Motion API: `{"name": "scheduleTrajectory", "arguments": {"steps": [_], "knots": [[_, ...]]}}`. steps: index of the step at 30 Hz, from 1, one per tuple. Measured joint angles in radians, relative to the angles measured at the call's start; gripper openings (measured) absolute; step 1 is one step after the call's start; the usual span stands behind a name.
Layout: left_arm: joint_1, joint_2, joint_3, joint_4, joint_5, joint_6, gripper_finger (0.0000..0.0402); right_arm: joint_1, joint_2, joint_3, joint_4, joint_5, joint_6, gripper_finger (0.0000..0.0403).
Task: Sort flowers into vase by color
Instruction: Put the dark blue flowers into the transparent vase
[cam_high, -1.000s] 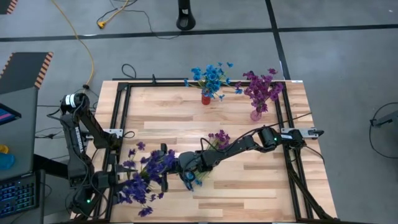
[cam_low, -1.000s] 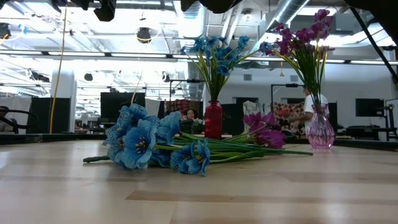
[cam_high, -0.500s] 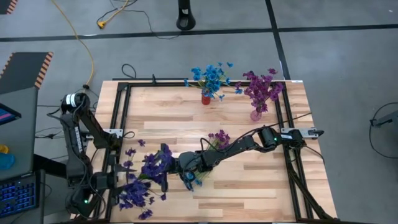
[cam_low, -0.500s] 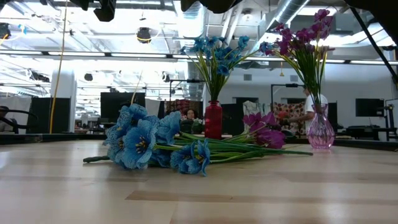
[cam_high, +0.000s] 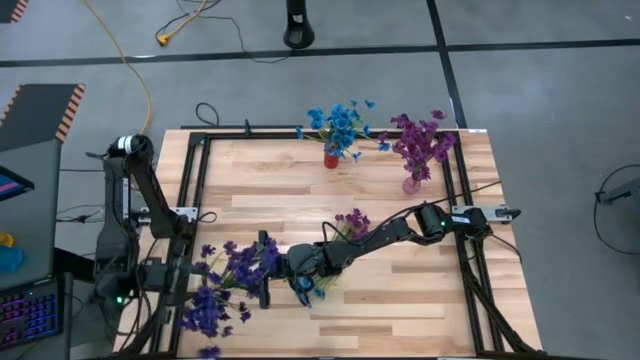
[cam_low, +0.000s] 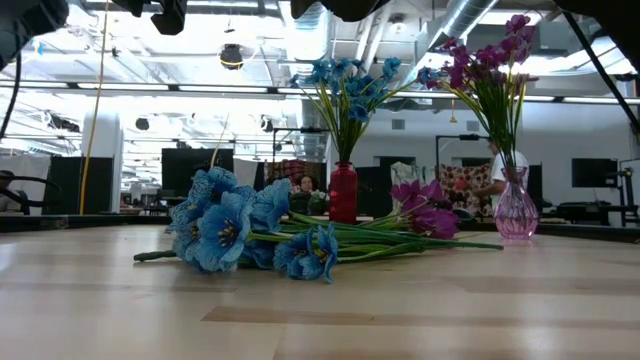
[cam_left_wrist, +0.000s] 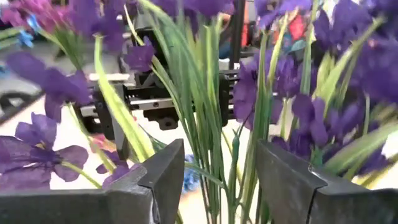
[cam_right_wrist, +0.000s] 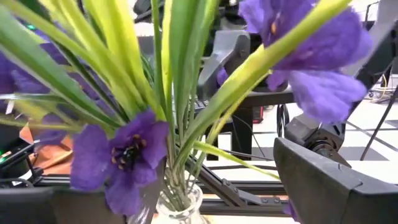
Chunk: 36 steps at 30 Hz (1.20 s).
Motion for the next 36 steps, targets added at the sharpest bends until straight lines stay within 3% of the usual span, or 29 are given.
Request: {"name": "scheduleTrajectory", "arguments": {"steps": [19, 31, 36], "knots": [[0.000, -0.190, 0.000, -0.097, 0.025, -0.013, 0.0178, 0.000, 0.000, 0.000, 0.000, 0.001, 0.002, 0.0320], [0.000, -0.298, 0.000, -0.095, 0.019, 0.075, 0.0178, -0.008, -0.001, 0.000, -0.071, 0.002, 0.000, 0.0320], [0.000, -0.320, 0.001, -0.114, 0.002, 0.081, 0.0178, -0.024, -0.001, 0.004, -0.075, 0.003, 0.084, 0.0320]]}}
